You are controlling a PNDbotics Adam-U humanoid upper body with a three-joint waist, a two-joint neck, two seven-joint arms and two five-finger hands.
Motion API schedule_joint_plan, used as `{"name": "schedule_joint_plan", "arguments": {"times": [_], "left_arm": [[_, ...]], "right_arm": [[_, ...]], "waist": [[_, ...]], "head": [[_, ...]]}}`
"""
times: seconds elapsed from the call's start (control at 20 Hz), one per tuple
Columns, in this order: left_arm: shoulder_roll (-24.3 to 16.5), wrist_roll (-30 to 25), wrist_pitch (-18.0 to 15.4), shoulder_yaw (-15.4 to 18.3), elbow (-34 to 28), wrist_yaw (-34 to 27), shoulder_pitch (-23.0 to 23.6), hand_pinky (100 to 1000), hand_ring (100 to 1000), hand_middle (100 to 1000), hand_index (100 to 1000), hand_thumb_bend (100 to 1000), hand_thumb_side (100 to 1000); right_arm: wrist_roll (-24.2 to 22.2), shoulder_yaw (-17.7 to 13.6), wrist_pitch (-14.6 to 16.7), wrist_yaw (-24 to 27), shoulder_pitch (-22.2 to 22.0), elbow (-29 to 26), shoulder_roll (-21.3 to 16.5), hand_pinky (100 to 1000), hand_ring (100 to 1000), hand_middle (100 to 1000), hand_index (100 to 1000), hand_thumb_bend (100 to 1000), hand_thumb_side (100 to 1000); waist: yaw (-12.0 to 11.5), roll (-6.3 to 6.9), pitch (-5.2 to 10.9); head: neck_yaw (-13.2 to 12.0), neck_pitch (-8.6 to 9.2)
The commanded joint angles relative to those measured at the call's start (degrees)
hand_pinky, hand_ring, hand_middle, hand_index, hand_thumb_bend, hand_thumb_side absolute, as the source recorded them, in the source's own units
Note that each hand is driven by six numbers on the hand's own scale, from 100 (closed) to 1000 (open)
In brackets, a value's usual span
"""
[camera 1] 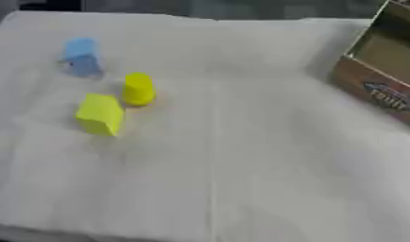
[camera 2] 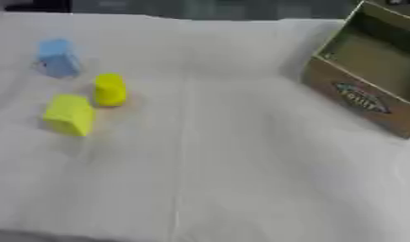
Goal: Pick up the objects with one hand, pass them to the other hand, and then place them into the box on the other side of the table.
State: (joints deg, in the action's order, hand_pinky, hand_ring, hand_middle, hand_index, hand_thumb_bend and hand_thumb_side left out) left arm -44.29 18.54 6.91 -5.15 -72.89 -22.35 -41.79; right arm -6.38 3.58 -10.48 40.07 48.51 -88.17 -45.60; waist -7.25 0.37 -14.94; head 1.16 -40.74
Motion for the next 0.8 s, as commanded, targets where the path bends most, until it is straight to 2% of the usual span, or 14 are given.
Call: {"name": "schedule_joint_plan", "arguments": {"times": [0.05,0.35,0.5,0.6,0.65,0.7,0.8], "left_arm": [[-2.8,-0.2,0.1,0.4,-1.0,0.0,-0.5,795,694,646,767,462,847],[-3.3,-0.8,0.4,0.2,-1.5,0.5,-0.2,794,695,650,752,453,839],[-5.1,-3.5,0.7,-0.8,-3.3,5.1,0.1,799,703,659,763,434,793],[-7.3,-9.8,0.8,-1.8,-6.6,12.2,0.3,807,721,678,784,439,776],[-8.7,-14.0,0.8,-2.3,-8.9,16.4,0.3,812,733,691,798,542,781],[-10.0,-18.5,0.8,-2.7,-11.2,20.4,0.3,817,742,702,808,454,764],[-12.6,-27.6,0.9,-3.6,-16.0,26.1,0.3,820,751,714,819,459,794]], "right_arm": [[0.0,-0.4,-0.1,-0.2,0.7,-1.2,-1.2,991,872,810,937,169,547],[0.1,-0.5,-0.2,0.0,0.4,-1.5,-1.4,990,869,808,936,166,547],[0.1,-0.5,-0.2,0.1,0.3,-2.0,-1.7,989,868,808,936,163,546],[0.2,-0.4,-0.1,-0.1,0.2,-2.2,-2.0,989,867,808,936,163,546],[0.2,-0.4,-0.1,-0.1,0.1,-2.3,-2.1,989,867,807,936,163,547],[0.2,-0.4,-0.1,-0.2,0.0,-2.4,-2.2,989,867,807,936,163,548],[0.2,-0.3,-0.1,-0.4,0.0,-2.5,-2.3,989,866,807,936,163,550]], "waist": [[-0.2,-0.02,2.26],[-0.2,-0.05,2.12],[0.0,0.02,2.05],[0.0,0.11,1.96],[0.0,0.17,1.90],[0.0,0.22,1.85],[0.0,0.32,1.69]], "head": [[-0.4,0.38],[0.2,0.94],[0.4,0.89],[0.7,0.87],[0.8,0.84],[0.9,0.81],[0.8,0.82]]}}
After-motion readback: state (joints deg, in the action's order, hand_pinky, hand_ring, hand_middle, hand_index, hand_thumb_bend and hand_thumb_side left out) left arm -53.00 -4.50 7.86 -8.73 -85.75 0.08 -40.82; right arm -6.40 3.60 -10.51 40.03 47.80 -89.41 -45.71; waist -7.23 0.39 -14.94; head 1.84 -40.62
